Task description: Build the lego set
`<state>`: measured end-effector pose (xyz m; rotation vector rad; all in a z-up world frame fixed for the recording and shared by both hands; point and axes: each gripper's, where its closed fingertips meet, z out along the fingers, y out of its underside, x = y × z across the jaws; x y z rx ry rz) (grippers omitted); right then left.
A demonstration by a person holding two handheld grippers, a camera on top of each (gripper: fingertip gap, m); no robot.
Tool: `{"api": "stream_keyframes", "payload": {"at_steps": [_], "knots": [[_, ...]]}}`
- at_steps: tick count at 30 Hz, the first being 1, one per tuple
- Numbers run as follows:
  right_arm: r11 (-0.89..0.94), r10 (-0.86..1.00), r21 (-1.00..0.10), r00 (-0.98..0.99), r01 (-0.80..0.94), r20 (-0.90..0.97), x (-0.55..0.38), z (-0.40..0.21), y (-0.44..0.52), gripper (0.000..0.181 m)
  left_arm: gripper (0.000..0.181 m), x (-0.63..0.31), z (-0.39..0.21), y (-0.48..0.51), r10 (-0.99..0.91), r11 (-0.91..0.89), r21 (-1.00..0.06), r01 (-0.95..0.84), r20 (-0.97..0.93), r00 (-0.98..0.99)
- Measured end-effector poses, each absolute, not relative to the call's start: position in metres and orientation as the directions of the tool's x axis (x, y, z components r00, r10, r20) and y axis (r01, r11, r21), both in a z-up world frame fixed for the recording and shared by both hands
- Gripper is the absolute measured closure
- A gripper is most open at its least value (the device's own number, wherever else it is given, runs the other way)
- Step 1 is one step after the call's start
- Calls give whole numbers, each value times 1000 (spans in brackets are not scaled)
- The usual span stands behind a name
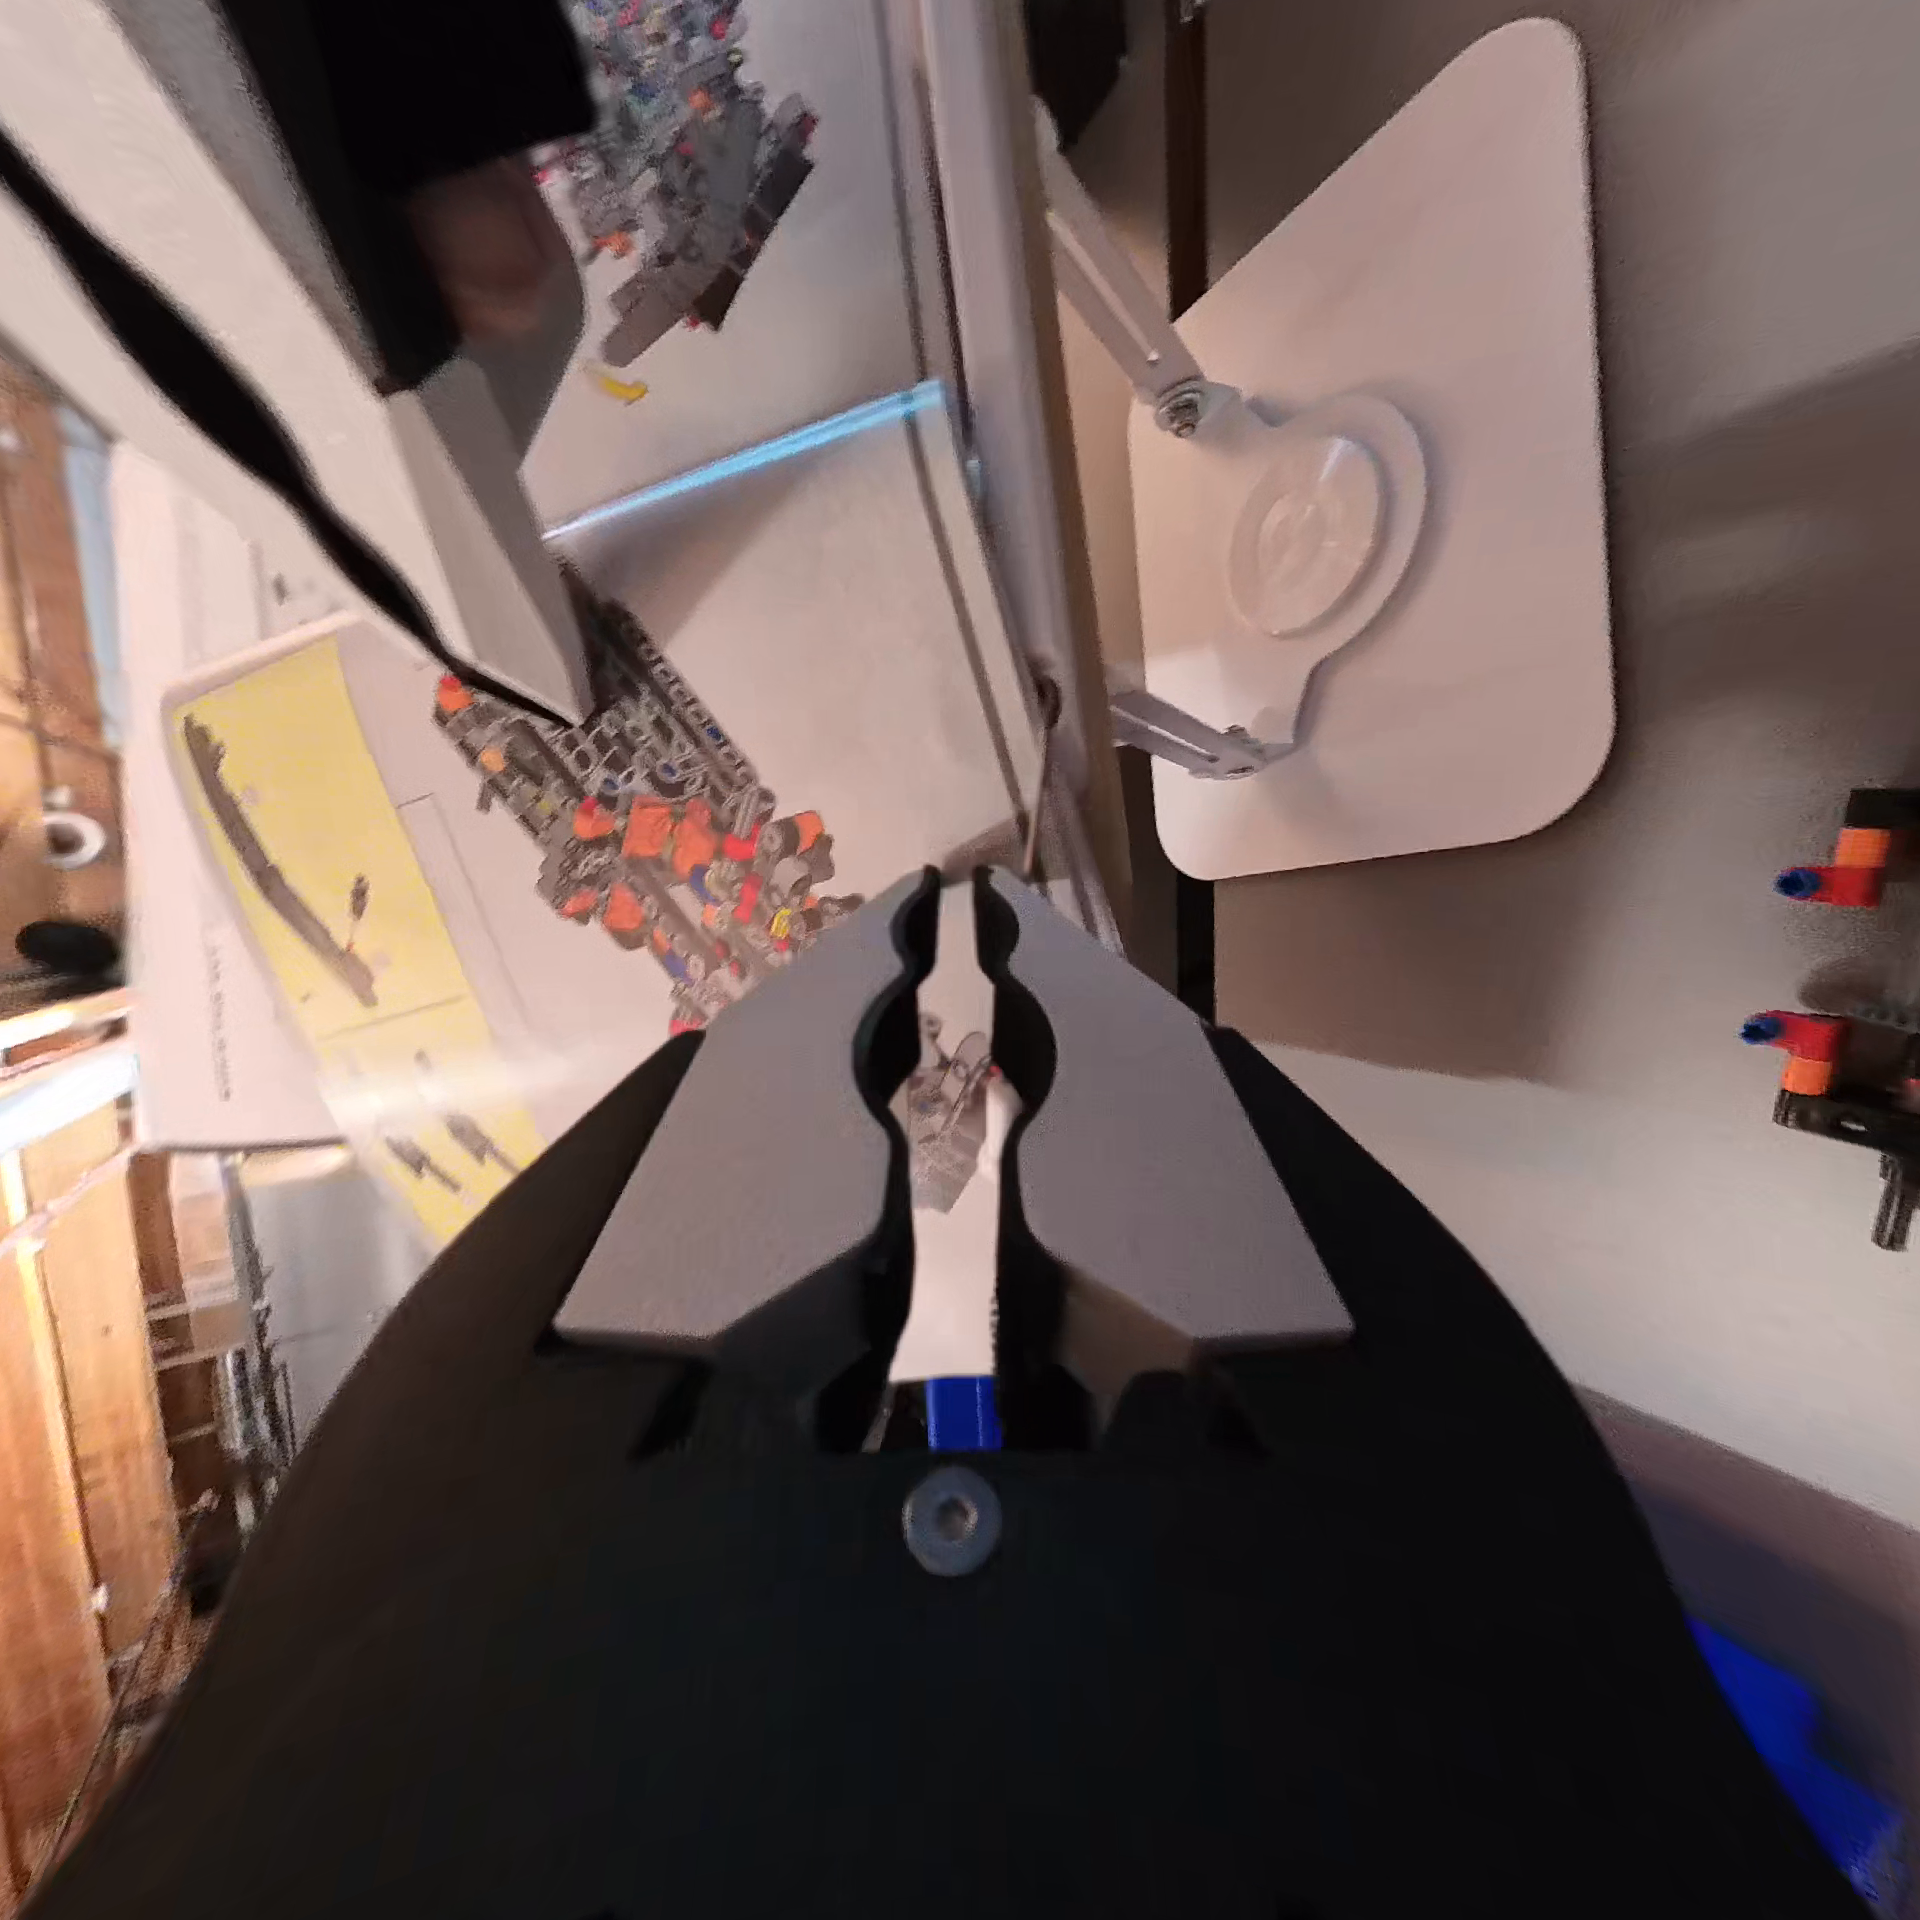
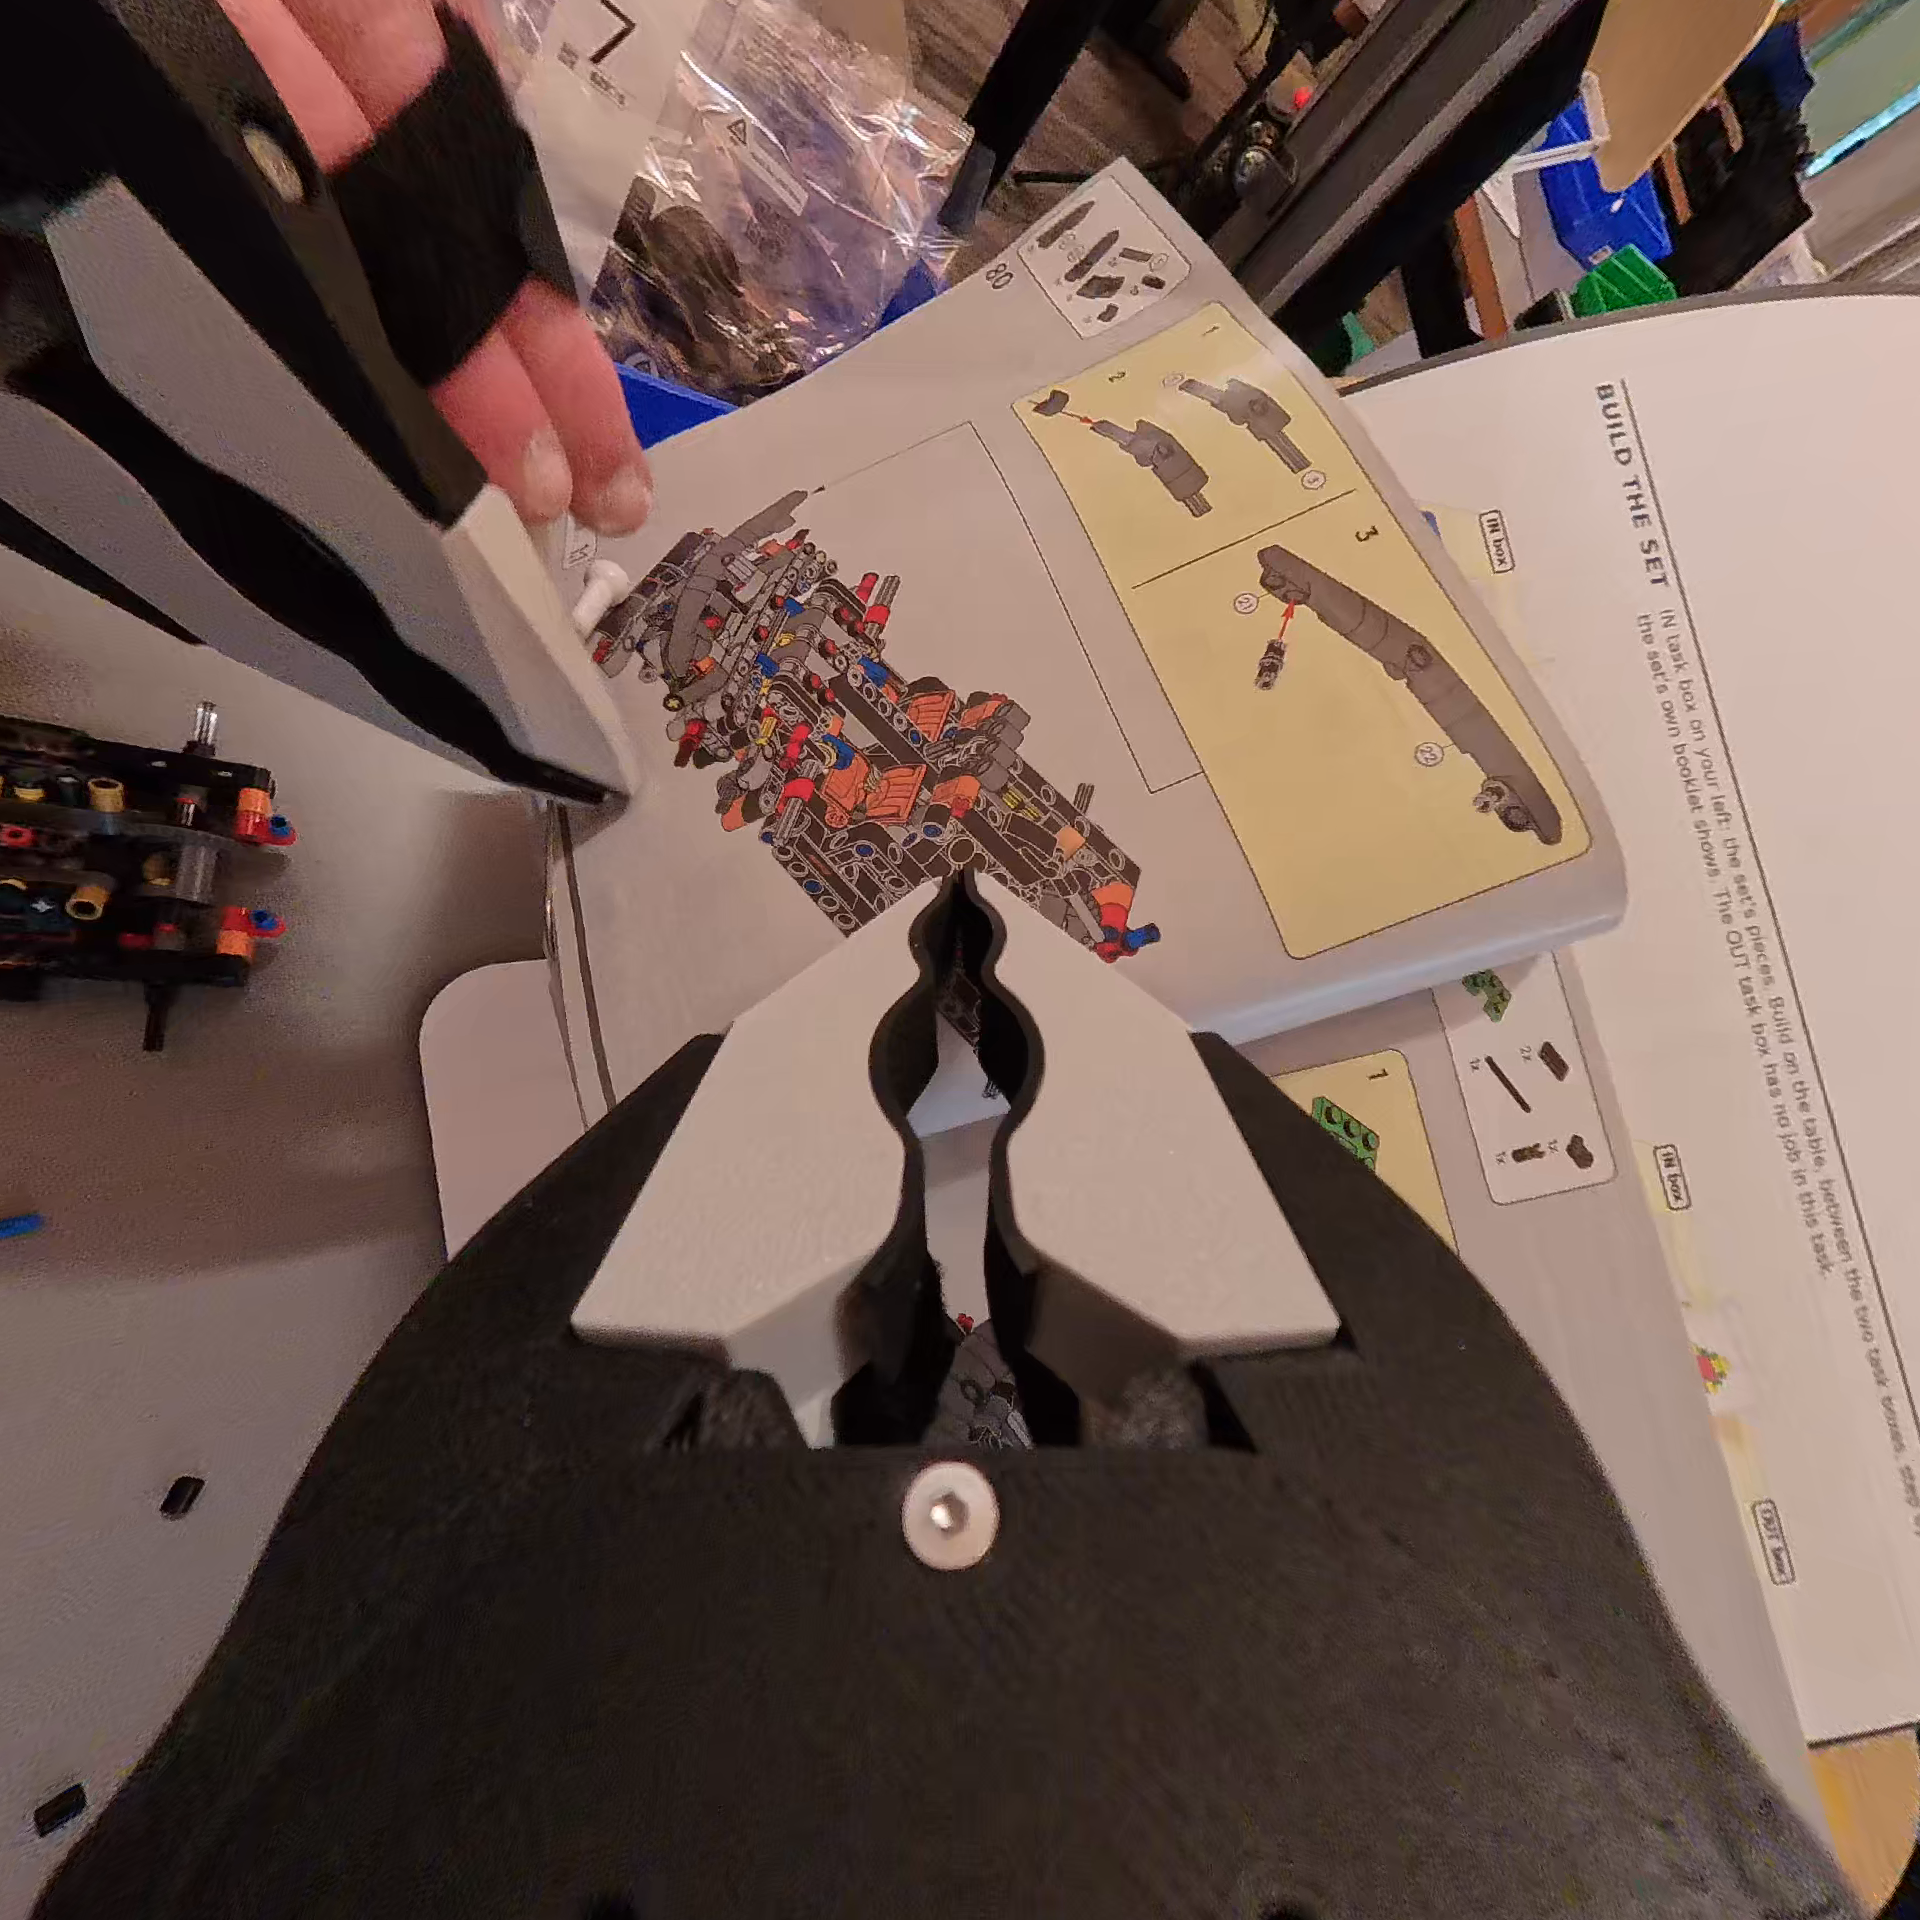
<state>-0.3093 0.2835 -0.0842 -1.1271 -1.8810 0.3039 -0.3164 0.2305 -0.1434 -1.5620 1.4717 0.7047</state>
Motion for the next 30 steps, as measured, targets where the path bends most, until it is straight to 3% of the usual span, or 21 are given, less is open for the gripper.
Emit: {"api": "stream_keyframes", "payload": {"at_steps": [3, 7, 10, 12, 17, 27, 30], "knots": [[557, 805, -597, -199, 577, 559, -309, -84, 283, 181, 180, -314, -145, 229, -542, 67, -225, -972, -826, 154], [558, 807, -600, -207, 573, 553, -309, -85, 283, 181, 159, -319, -148, 214, -640, -6, -303, -953, -731, 237], [554, 812, -608, -207, 569, 546, -310, -86, 284, 181, 160, -331, -160, 215, -647, -46, -283, -958, -722, 245], [548, 816, -610, -204, 572, 541, -311, -88, 285, 181, 181, -333, -156, 220, -602, -54, -291, -955, -754, 264], [546, 810, -595, -191, 590, 555, -312, -90, 287, 181, 181, -331, -162, 215, -571, -92, -296, -951, -766, 294], [532, 815, -596, -173, 601, 552, -312, -90, 285, 181, 181, -319, -178, 206, -421, -148, -467, -872, -768, 483], [525, 819, -602, -166, 602, 549, -312, -89, 285, 181, 159, -309, -153, 198, -400, -43, -546, -837, -758, 515]]}}
